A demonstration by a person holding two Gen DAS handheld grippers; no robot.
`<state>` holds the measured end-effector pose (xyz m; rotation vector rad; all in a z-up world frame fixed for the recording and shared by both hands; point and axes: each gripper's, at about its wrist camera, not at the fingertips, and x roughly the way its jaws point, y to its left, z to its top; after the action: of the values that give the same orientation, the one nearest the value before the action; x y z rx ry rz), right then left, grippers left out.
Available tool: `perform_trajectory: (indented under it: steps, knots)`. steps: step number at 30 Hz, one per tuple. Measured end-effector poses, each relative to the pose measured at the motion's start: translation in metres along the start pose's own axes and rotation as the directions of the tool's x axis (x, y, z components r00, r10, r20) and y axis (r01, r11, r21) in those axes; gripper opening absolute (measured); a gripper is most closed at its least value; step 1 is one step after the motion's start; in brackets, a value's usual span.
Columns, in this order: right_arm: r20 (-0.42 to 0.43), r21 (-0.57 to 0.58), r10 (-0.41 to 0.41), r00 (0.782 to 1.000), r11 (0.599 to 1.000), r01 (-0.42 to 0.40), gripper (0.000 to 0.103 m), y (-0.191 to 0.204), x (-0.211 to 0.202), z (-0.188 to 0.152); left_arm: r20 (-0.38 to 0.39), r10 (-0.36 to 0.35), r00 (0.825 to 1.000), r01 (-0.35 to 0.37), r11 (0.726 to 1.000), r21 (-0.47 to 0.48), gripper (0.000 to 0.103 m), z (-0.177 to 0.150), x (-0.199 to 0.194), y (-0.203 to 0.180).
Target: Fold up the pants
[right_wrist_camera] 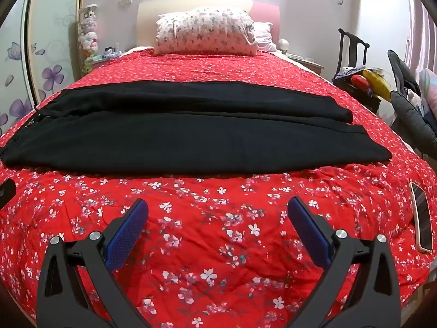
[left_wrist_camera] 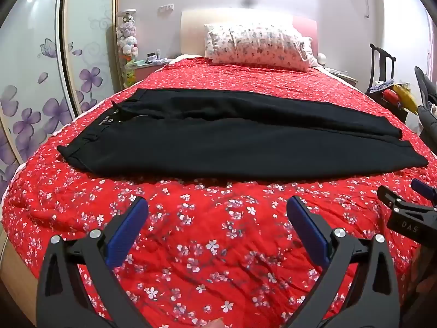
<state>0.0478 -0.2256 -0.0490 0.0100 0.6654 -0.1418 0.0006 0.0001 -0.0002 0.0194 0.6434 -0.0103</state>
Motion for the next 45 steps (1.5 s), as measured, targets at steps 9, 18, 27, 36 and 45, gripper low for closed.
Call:
perform_trajectory:
  steps: [9,18,27,36,45]
  knots:
    - [-0.003,-0.001,-0.002,1.000,1.000,0.002,0.102,0.0001,0.0009,-0.0004,0.004,0.004,1.000,-0.004,1.000,0.000,0.101,-0.0001,-0.0003,0.0000]
    - [-0.005,-0.002,-0.001,1.000,1.000,0.001,0.102,-0.0008,0.0011,-0.0007,0.004,0.003,1.000,-0.003,1.000,0.000,0.101,-0.0001,-0.0003,0.0000]
    - [-0.006,-0.002,-0.001,1.000,1.000,0.001,0.102,-0.0008,0.0017,-0.0009,0.004,0.005,1.000,-0.005,1.000,0.001,0.101,-0.0002,-0.0004,0.0000]
    - [-0.008,-0.002,-0.001,1.000,1.000,0.001,0.102,-0.0005,0.0026,-0.0014,0.003,0.006,1.000,-0.006,1.000,0.002,0.101,-0.0002,-0.0003,-0.0002]
    - [-0.010,-0.002,-0.001,1.000,1.000,0.001,0.102,-0.0002,0.0035,-0.0019,0.004,0.004,1.000,-0.004,1.000,0.001,0.101,-0.0002,-0.0004,-0.0001]
